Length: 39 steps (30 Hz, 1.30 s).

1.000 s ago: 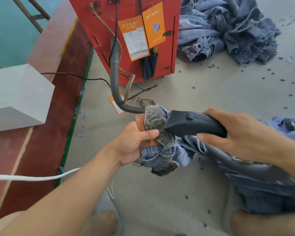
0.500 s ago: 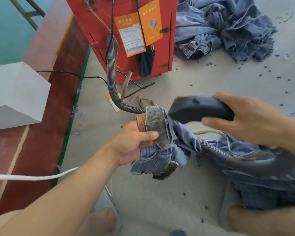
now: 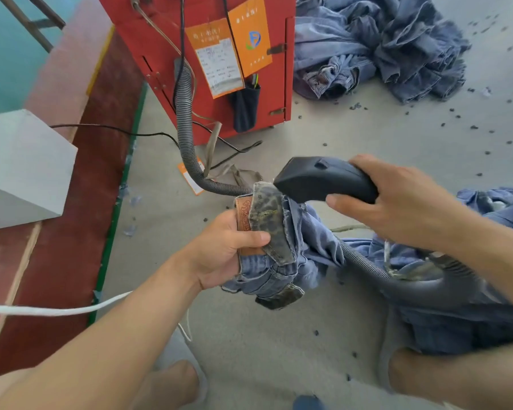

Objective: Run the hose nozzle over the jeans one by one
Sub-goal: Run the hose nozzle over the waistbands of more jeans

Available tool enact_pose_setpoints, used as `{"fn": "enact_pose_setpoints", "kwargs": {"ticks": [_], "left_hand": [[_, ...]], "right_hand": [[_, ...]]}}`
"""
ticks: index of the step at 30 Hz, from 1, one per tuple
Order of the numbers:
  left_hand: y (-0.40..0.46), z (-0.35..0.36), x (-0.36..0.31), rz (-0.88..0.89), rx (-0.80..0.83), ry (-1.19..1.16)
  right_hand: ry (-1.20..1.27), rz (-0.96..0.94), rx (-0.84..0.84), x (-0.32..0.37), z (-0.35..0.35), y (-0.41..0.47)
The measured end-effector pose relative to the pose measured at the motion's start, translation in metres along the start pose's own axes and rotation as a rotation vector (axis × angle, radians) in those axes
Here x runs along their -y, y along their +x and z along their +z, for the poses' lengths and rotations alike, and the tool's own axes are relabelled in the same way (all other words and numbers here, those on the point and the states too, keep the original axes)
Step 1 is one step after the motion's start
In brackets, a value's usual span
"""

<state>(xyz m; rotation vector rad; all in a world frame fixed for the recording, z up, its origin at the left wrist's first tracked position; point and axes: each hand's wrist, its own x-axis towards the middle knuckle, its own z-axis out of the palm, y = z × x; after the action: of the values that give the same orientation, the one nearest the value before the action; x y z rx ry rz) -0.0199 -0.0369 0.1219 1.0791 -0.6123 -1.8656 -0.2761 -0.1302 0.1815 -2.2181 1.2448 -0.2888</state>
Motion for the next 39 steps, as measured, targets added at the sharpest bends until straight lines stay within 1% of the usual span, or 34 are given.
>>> {"fn": "enact_pose_setpoints", "kwargs": {"ticks": [3,5,8,10,12,13,15,17,18,20,22,23,25,27,29,31,33,36,37,39], "left_hand": [[0.001,-0.002,-0.004,0.038,-0.019,-0.066],[0.002,-0.003,-0.002,0.036,-0.022,-0.116],[0.001,0.0,0.005,0.014,-0.015,-0.148],[0.0,0.004,0.009,-0.005,0.002,-0.138],[0.001,0.007,0.009,0.0,-0.018,-0.148],[0.003,0.007,0.008,0.018,-0.046,-0.16],[0.005,0.006,0.004,0.057,-0.091,-0.204],[0.007,0.006,0.004,0.075,-0.089,-0.231],[0.007,0.007,0.006,0.072,-0.074,-0.226],[0.006,0.011,0.013,0.038,-0.048,-0.174],[0.004,0.016,0.019,0.01,-0.031,-0.11],[0.003,0.018,0.02,0.003,-0.03,-0.103],[0.004,0.016,0.016,0.012,-0.057,-0.113],[0.007,0.012,0.009,0.044,-0.116,-0.093],[0.007,0.01,0.007,0.049,-0.16,-0.052],[0.007,0.01,0.011,0.028,-0.157,-0.045],[0.006,0.01,0.015,0.004,-0.151,-0.034],[0.003,0.01,0.016,-0.008,-0.133,-0.01],[0.002,0.009,0.015,-0.006,-0.137,-0.006],[0.002,0.007,0.014,0.004,-0.172,0.011]], "right_hand": [[-0.022,-0.061,0.137,0.002,-0.003,-0.013],[-0.005,-0.049,0.174,0.006,0.006,-0.017],[0.03,0.005,0.105,0.013,0.016,-0.004],[0.039,0.05,0.011,0.015,0.012,0.006],[0.066,0.077,-0.018,0.011,0.003,0.004],[0.079,0.067,0.011,0.008,-0.003,0.0],[0.083,0.042,0.124,0.011,-0.009,-0.014],[0.059,0.045,0.205,0.018,-0.003,-0.02],[0.037,0.052,0.203,0.02,0.003,-0.018],[0.026,0.093,0.127,0.02,0.013,-0.004],[0.036,0.134,0.05,0.021,0.01,0.01],[0.062,0.149,0.037,0.019,0.004,0.013],[0.154,0.149,0.057,0.013,-0.012,0.008],[0.235,0.135,0.133,0.01,-0.023,-0.004],[0.24,0.124,0.229,0.013,-0.025,-0.01],[0.208,0.108,0.272,0.016,-0.017,-0.005],[0.224,0.126,0.226,0.016,-0.006,0.004],[0.246,0.163,0.104,0.011,-0.007,0.012],[0.276,0.178,0.103,0.007,-0.011,0.011],[0.33,0.178,0.195,0.0,-0.02,0.004]]}}
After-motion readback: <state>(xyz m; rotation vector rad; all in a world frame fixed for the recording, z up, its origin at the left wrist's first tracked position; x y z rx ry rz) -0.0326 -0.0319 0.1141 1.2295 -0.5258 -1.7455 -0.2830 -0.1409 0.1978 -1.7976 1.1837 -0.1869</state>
